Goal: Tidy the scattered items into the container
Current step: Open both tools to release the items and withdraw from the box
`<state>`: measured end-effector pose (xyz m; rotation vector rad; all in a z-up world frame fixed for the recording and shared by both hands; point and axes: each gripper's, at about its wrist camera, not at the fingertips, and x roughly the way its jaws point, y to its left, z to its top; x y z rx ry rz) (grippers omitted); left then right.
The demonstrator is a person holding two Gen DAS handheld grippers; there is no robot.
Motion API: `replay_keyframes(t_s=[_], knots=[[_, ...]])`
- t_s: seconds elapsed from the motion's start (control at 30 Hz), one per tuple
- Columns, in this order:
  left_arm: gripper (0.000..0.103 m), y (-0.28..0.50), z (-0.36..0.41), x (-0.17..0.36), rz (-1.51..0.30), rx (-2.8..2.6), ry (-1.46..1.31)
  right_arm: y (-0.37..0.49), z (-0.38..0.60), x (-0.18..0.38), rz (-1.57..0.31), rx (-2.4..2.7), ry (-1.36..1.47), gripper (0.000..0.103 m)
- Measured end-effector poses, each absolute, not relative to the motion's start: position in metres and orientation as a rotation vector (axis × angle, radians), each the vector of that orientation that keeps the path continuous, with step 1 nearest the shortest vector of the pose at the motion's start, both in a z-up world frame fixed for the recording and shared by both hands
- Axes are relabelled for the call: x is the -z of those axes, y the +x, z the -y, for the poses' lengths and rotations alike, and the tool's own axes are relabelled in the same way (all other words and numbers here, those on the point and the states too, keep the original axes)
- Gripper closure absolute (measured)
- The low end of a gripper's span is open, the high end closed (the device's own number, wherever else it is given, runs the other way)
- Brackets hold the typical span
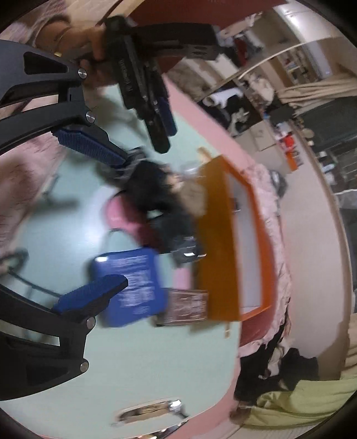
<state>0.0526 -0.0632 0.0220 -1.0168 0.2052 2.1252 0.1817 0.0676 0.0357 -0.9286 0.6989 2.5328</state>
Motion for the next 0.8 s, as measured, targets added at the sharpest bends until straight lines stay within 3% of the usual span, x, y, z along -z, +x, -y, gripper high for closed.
replay_keyframes(t_s=[0.1,0.13,0.2,0.3,0.5,0.8], knots=[[0.035,0.058,0.07,-0.009,-0.197,-2.141,-1.042,0.19,-0.053,-0.021,-0.61,-2.467,-0.937,0.02],[0.03,0.06,0.072,-0.006,-0.182,-2.142,-1.046,0.193,-0.05,-0.015,-0.586,-2.437,-0.927,0.019],[0.021,0.061,0.076,-0.004,-0.159,-2.146,-1.027,0.201,-0.043,-0.007,-0.518,-2.385,-0.865,0.009],[0.02,0.064,0.074,-0.004,-0.187,-2.162,-1.02,0.198,-0.039,-0.003,-0.455,-2.351,-0.864,0.005],[0.015,0.07,0.064,-0.001,-0.286,-2.181,-1.001,0.19,-0.046,0.0,-0.44,-2.319,-0.881,0.002],[0.015,0.069,0.066,-0.001,-0.281,-2.178,-0.999,0.193,-0.069,-0.017,-0.545,-2.313,-0.834,0.002]])
